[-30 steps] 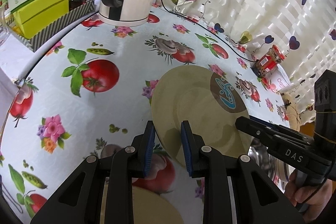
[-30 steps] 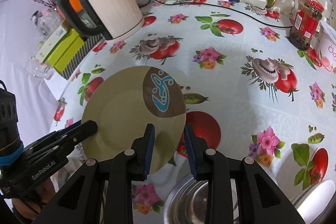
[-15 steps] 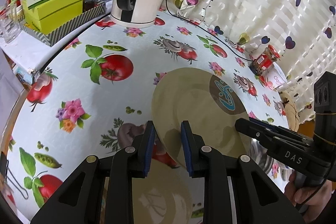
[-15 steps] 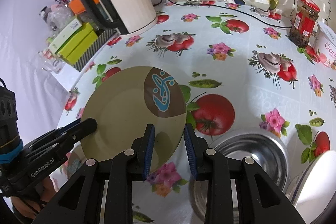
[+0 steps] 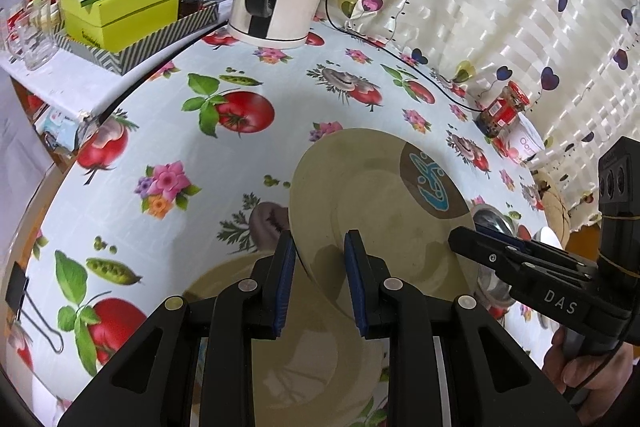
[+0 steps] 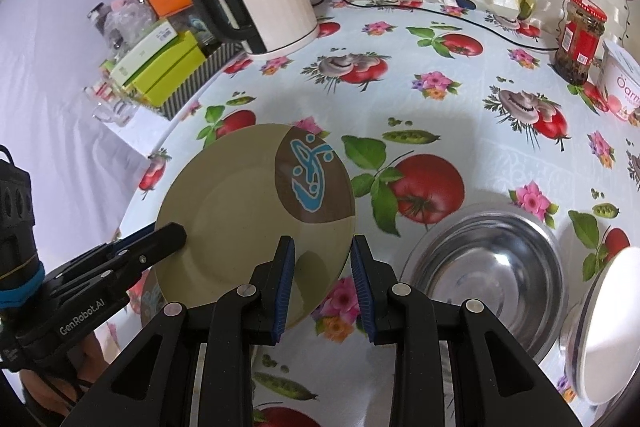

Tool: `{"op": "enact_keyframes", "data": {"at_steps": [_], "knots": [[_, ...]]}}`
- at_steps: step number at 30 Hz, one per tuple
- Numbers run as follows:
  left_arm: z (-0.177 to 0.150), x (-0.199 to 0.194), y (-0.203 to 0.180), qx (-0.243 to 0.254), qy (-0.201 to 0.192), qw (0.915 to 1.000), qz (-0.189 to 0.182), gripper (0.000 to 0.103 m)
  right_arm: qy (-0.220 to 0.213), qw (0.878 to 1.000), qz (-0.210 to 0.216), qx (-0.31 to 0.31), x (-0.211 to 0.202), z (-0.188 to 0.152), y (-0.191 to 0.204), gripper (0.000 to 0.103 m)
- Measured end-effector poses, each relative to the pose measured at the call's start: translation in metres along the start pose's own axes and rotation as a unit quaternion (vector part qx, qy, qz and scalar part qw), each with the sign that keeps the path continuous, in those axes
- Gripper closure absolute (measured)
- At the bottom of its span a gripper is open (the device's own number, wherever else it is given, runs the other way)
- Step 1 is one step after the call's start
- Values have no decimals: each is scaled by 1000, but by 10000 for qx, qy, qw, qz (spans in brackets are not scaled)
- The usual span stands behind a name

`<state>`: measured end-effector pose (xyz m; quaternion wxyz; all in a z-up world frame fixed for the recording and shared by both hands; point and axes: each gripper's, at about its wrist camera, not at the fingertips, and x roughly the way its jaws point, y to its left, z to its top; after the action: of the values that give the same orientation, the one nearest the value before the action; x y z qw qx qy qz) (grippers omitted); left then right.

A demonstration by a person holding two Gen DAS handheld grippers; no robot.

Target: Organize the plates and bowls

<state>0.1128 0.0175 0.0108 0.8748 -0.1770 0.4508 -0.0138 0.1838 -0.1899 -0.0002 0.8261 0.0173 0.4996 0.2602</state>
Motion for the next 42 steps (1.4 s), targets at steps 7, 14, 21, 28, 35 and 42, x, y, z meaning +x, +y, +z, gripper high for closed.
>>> {"op": "enact_keyframes", "data": {"at_steps": [7, 14, 21, 28, 35, 42], "knots": [[-15, -9, 12, -69, 14, 10000, 52, 78, 70, 9999, 52, -58, 1, -15, 13, 75], [-30, -15, 26, -129, 48, 9998, 142, 78, 178, 9997, 86, -135, 7, -30, 27, 75], [-42, -24, 38, -207, 52, 9996, 203, 78, 243, 9993, 121, -254, 10, -41, 41, 75], [-52, -30, 48, -277, 59, 9992, 293, 78, 262, 9990, 149, -343, 13, -53, 54, 75], [-60, -33, 54, -324, 97, 9988, 349, 78, 325, 9985, 184, -394, 18, -61, 62, 75], [-69, -35, 60, -354, 120, 9985, 407, 78, 386, 9979, 223, -459, 21, -69, 68, 75]]}}
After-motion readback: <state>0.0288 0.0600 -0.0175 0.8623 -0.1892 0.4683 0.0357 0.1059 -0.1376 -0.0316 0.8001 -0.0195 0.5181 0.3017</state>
